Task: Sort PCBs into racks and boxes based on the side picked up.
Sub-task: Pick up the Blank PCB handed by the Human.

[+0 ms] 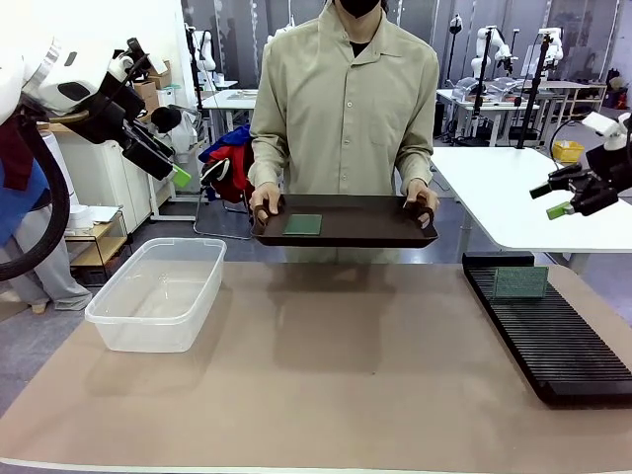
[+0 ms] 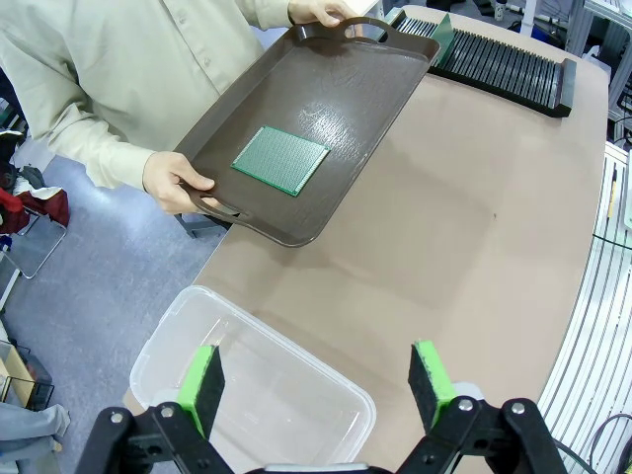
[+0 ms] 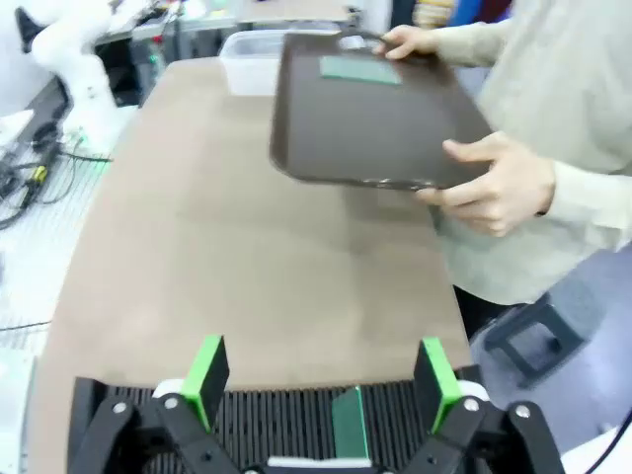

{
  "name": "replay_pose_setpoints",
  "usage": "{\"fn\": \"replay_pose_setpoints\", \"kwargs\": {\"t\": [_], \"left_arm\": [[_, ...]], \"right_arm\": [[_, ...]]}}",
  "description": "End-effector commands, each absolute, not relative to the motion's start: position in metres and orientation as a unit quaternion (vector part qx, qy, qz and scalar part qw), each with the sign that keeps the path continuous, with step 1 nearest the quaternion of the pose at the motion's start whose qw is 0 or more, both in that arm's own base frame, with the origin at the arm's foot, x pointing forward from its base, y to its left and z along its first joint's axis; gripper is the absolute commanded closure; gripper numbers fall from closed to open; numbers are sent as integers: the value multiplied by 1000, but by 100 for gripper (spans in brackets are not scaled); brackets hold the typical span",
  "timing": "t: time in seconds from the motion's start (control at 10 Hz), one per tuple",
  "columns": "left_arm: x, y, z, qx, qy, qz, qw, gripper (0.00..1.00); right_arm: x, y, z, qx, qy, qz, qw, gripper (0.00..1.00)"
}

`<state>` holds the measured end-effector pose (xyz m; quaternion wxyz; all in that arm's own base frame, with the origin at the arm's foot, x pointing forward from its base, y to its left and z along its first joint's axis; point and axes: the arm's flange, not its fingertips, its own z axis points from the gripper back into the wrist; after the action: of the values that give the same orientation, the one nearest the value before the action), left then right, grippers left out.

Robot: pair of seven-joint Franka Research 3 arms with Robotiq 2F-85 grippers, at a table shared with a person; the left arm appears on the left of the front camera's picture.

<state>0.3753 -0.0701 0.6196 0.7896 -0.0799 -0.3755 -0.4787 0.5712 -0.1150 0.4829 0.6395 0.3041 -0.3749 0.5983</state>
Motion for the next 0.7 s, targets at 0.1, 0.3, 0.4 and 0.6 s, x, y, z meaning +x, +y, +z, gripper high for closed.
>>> {"fn": "replay_pose_setpoints", "kwargs": {"t": [0.1,0.3,0.4,0.6], "left_arm": [[375,-68,619,-80,-371,-486,787,0],[375,-68,619,-80,-371,-486,787,0],[375,-68,619,-80,-371,-486,787,0],[375,-68,619,-80,-371,-486,787,0]], "right_arm": [[528,-84,530,138,-410,516,739,0],[542,-103,531,196,-413,556,694,0],[542,-103,531,196,-413,556,694,0],[542,-103,531,196,-413,556,694,0]]}}
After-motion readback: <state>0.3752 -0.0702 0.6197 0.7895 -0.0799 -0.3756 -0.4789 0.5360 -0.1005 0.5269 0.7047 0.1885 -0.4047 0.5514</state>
